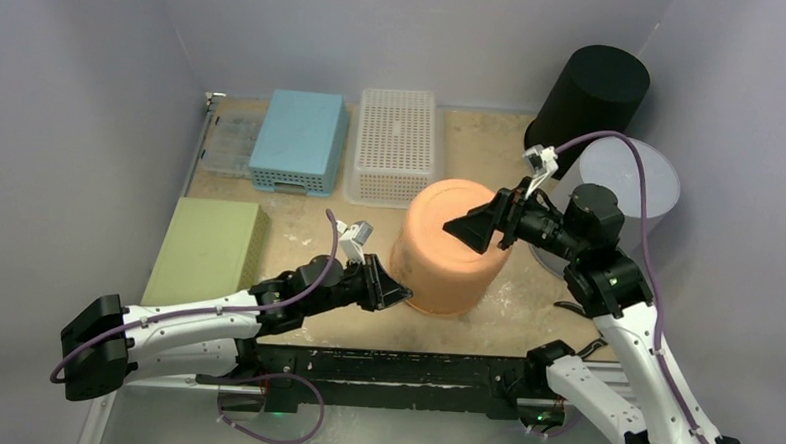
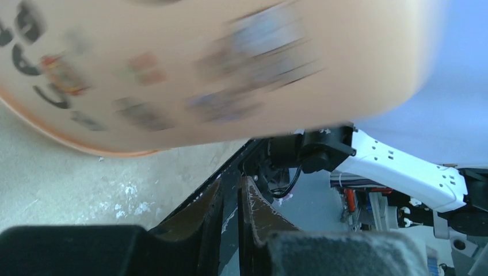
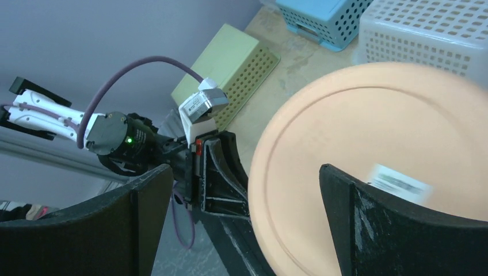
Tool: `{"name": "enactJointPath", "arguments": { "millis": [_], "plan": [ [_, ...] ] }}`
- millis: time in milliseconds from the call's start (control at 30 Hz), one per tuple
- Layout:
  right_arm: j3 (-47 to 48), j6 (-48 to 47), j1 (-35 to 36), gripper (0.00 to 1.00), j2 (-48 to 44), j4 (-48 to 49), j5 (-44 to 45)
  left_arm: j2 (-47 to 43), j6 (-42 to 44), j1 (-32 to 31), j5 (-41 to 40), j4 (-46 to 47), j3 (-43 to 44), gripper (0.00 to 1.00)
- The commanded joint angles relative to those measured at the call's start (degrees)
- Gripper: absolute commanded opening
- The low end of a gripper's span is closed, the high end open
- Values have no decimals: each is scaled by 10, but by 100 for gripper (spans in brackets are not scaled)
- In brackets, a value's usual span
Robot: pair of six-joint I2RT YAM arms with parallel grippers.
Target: Turn the large container upside down
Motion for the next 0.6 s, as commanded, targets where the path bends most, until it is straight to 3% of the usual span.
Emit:
{"name": "enactJointPath", "arguments": {
  "millis": [0,333,567],
  "plan": [
    [5,-3,1,99,7,-10,-38,3,1,-8,-27,52,10,13],
    [-3,-23,2,99,18,-28,-37,8,-4,-16,-53,33,3,14],
    [13,-46,3,99,21,-51,-10,-2,6,-17,-87,-50,25,27]
  ]
}}
